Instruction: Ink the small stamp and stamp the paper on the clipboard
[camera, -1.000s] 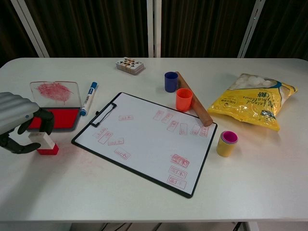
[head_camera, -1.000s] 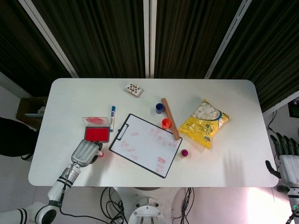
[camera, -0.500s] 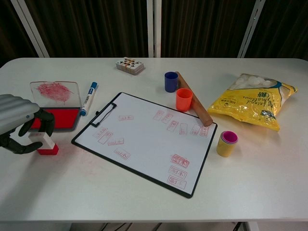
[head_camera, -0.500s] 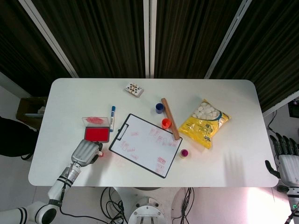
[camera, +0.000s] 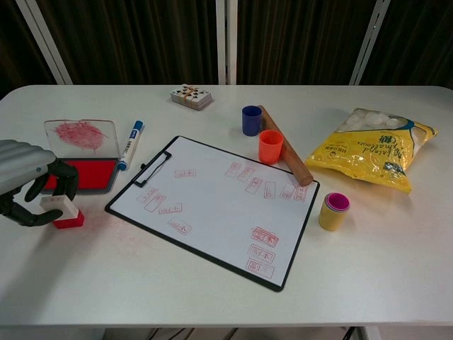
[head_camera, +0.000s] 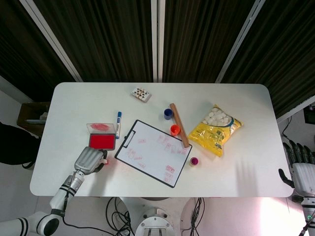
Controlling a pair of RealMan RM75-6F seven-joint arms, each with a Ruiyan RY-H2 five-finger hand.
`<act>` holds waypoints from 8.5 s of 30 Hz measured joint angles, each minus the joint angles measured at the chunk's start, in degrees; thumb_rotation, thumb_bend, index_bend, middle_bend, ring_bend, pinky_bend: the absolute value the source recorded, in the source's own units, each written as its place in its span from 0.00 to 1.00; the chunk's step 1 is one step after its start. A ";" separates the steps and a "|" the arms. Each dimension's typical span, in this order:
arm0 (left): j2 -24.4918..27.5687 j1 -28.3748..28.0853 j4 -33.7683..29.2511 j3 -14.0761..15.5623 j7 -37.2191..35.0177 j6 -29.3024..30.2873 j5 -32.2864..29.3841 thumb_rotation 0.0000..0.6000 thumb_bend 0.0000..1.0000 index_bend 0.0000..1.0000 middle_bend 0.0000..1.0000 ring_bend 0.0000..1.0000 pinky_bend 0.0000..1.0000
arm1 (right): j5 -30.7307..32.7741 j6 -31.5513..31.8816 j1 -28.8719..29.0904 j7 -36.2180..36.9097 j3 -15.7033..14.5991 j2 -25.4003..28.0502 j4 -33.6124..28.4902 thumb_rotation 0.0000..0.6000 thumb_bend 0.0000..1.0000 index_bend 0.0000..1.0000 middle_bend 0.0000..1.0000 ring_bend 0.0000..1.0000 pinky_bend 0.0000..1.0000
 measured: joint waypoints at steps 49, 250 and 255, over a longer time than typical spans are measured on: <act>-2.19 -8.27 16.14 -7.24 -22.66 -8.95 -3.74 1.00 0.40 0.62 0.64 0.71 0.82 | 0.89 -0.35 0.29 -3.38 0.42 0.96 -2.95 1.00 0.28 0.00 0.00 0.00 0.00; -6.79 2.67 12.53 1.14 -16.10 6.01 4.50 1.00 0.29 0.39 0.50 0.70 0.83 | 1.55 -1.43 0.63 -1.88 0.51 1.10 -1.95 1.00 0.30 0.00 0.00 0.00 0.00; -6.72 2.84 12.51 1.01 -15.90 6.22 4.78 1.00 0.26 0.37 0.47 0.70 0.83 | 1.56 -1.46 0.65 -1.82 0.50 0.92 -1.79 1.00 0.30 0.00 0.00 0.00 0.00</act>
